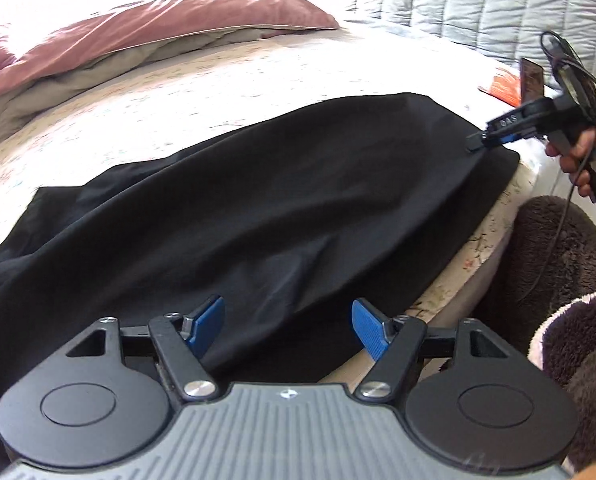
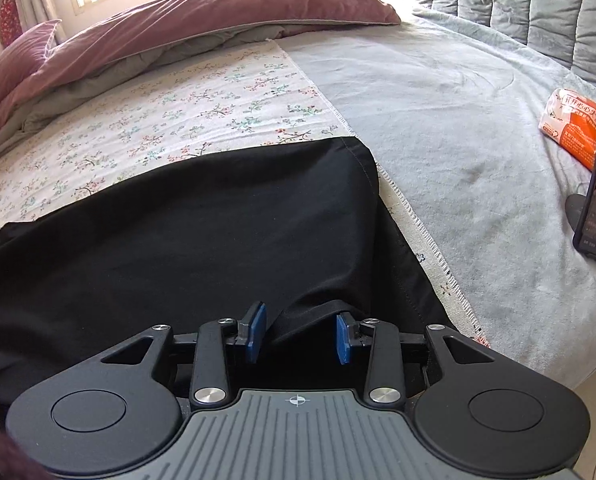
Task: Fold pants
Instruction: 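Grasp the trouser hem with the left gripper while the right gripper pinches the leg edge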
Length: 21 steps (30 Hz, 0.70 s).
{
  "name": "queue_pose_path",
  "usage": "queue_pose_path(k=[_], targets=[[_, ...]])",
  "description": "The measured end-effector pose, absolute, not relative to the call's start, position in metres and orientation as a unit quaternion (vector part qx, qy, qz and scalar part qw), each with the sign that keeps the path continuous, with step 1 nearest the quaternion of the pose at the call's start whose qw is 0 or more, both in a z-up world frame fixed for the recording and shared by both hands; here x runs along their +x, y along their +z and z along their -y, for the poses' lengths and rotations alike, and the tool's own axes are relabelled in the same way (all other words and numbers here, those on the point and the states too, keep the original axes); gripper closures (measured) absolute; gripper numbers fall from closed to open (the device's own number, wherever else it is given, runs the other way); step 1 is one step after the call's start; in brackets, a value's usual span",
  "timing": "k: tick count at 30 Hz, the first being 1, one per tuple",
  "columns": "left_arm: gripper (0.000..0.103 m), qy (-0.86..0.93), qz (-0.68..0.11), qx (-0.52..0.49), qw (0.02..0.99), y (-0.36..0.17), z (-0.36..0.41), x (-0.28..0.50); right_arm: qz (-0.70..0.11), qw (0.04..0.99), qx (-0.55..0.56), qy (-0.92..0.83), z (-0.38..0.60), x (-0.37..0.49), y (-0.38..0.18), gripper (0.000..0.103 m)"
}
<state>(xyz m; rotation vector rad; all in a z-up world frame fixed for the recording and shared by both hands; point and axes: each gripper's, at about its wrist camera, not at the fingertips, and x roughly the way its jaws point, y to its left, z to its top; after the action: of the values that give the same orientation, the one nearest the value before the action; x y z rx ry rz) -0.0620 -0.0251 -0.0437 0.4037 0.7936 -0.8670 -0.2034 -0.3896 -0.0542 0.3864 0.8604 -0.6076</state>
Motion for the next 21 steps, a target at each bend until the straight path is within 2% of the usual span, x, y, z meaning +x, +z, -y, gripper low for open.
queue_pose_path(k=[5, 10, 13, 14, 16, 17, 18, 21], targets=[[0.018, -0.456, -0.357, 0.218, 0.786, -0.06, 0.079, -0.078, -0.404, 0.847, 0.199, -0.283, 0.403, -0.209, -0.058, 0.068], [0.029, -0.479, -0.329, 0.26, 0.771, -0.069, 0.113, -0.089, -0.399, 0.847, 0.206, -0.283, 0.412, -0.211, -0.059, 0.068], [0.042, -0.483, -0.308, 0.281, 0.77, -0.073, 0.128, -0.093, -0.394, 0.848, 0.207, -0.287, 0.414, -0.211, -0.059, 0.069], [0.047, -0.484, -0.303, 0.284, 0.771, -0.073, 0.132, -0.093, -0.39, 0.849, 0.206, -0.29, 0.414, -0.211, -0.058, 0.073], [0.062, -0.481, -0.299, 0.287, 0.773, -0.074, 0.137, -0.093, -0.388, 0.85, 0.196, -0.296, 0.414, -0.211, -0.056, 0.08], [0.079, -0.48, -0.298, 0.29, 0.772, -0.075, 0.14, -0.093, -0.39, 0.85, 0.187, -0.301, 0.413, -0.211, -0.055, 0.092], [0.086, -0.479, -0.299, 0.293, 0.772, -0.075, 0.142, -0.093, -0.395, 0.85, 0.175, -0.301, 0.411, -0.211, -0.053, 0.096], [0.087, -0.496, -0.308, 0.288, 0.76, -0.068, 0.141, -0.095, -0.423, 0.844, 0.126, -0.304, 0.4, -0.209, -0.045, 0.097]])
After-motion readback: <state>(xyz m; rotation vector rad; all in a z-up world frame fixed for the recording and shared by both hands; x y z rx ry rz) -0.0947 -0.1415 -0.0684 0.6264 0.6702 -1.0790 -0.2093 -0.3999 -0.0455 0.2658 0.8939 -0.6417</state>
